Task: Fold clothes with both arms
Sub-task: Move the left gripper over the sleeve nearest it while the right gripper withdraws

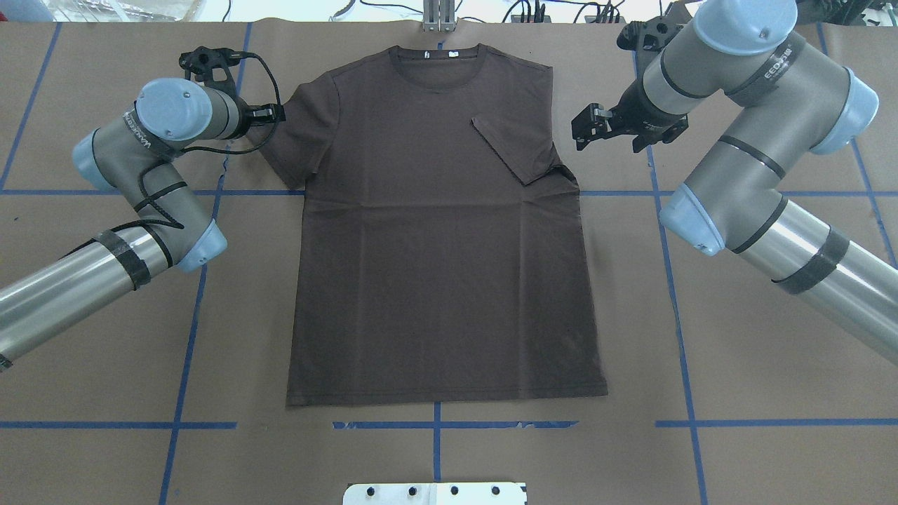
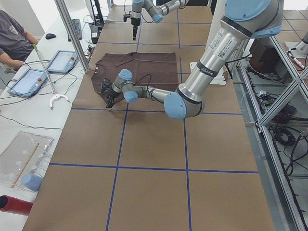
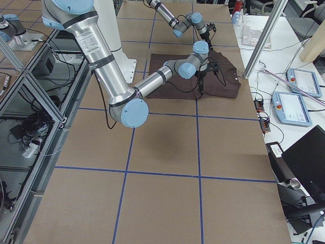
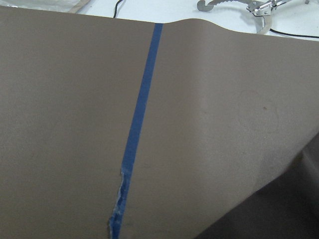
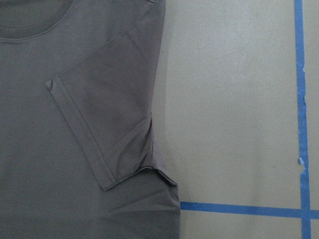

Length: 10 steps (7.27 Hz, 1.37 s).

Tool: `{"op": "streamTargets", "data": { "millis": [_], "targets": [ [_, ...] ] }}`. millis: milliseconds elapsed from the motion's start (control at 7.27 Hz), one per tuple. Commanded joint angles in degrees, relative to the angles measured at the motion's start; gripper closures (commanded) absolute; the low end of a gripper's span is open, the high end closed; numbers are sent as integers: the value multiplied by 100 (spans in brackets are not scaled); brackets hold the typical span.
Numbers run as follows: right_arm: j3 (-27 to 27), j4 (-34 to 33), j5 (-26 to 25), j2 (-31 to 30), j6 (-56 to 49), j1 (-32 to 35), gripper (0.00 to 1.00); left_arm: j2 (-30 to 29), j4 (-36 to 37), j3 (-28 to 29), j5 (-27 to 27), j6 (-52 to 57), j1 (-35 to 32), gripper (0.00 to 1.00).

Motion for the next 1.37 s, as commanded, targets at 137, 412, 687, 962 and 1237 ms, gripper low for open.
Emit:
{"op": "streamTargets", "data": {
  "millis": [137,412,687,962,1237],
  "targets": [
    [44,-87,-2,5,0,18,0,31,7,-19,-4,-8,41,31],
    [44,-87,-2,13,0,18,0,31,-2,-36,-4,9,32,67],
    [70,-78,-2,13,0,27,0,22,50,-89,-30,9,14,96],
    [71,-78,-2,5,-9,27,0,5,147,-342,-134,9,5,100],
    [106,-69,-2,-4,0,36,0,-431,1240,-861,-434,-113,-30,100]
  ]
}}
